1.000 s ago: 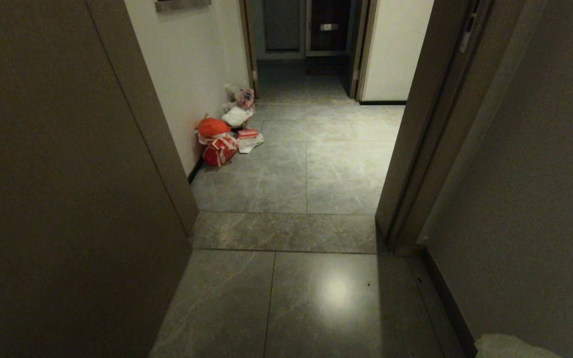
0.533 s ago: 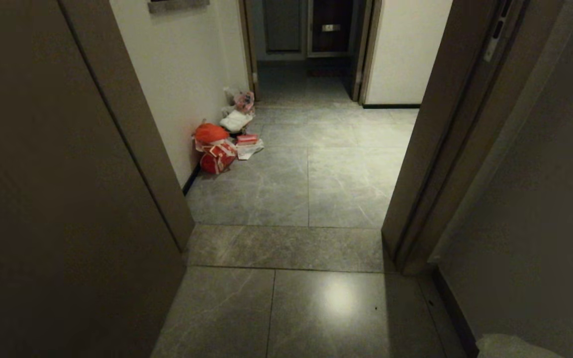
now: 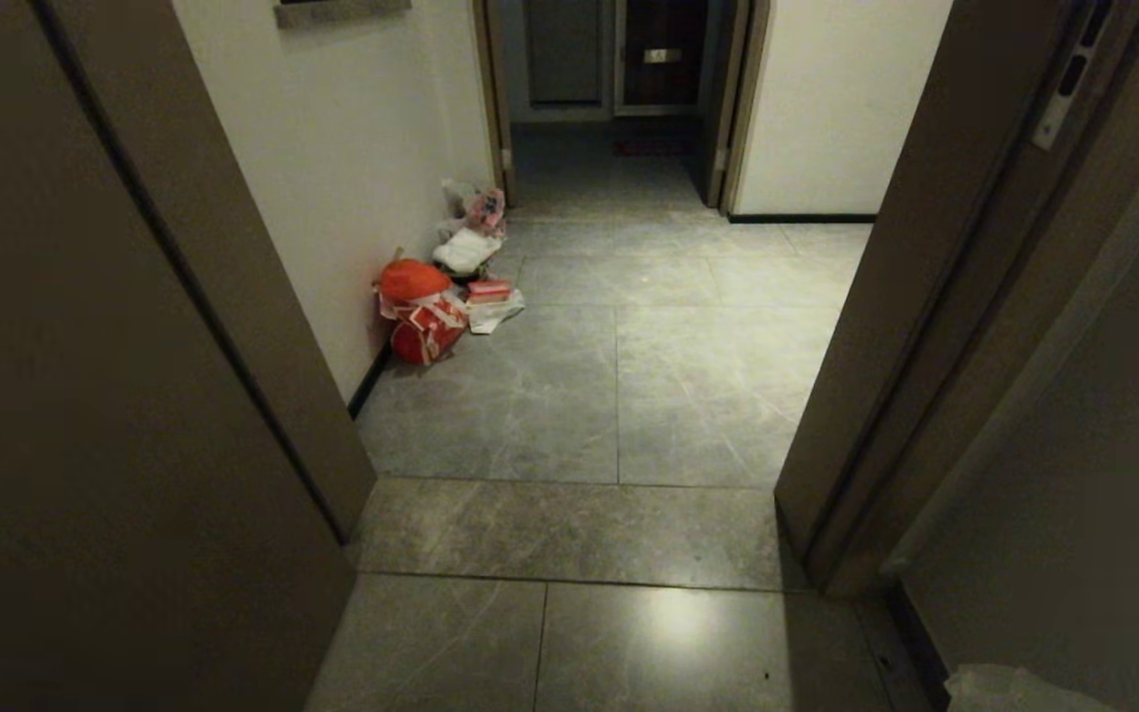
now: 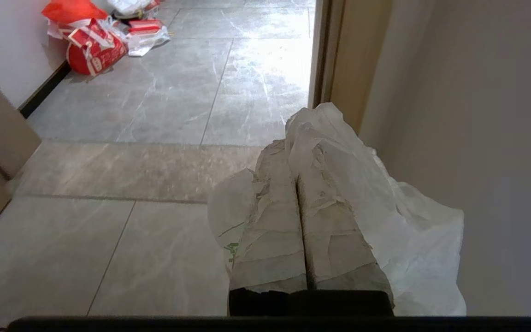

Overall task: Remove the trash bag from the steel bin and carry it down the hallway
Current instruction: Put the trash bag at the door

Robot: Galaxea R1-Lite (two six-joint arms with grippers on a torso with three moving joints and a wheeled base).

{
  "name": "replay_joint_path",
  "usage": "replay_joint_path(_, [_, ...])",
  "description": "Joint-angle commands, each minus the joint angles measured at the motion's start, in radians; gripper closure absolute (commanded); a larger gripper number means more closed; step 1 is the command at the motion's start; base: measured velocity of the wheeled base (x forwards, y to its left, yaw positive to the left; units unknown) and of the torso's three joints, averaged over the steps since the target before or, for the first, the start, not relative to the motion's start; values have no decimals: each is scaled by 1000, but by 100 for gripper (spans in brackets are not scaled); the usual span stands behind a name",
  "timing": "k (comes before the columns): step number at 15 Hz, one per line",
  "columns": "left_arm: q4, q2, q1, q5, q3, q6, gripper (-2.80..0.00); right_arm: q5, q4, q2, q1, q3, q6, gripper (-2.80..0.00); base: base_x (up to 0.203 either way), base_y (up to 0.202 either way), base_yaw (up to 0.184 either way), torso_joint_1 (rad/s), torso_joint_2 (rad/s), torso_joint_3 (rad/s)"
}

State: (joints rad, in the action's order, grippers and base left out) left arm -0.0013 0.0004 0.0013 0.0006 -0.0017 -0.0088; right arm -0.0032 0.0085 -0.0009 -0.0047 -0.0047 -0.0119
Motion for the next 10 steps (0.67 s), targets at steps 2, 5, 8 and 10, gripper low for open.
replay_joint_path(2, [0,1,0,1,0,0,0,0,-1,1,0,0,0,0,194,0,0,3,0,0])
replay_joint_path(5, [0,1,0,1,0,0,0,0,-1,1,0,0,0,0,192,0,0,5,0,2])
replay_joint_path(8, [1,1,0,1,0,0,0,0,-1,1,0,0,0,0,193,0,0,4,2,-1])
replay_joint_path(10, [0,1,0,0,0,0,0,0,-1,1,0,0,0,0,194,0,2,5,-5,2])
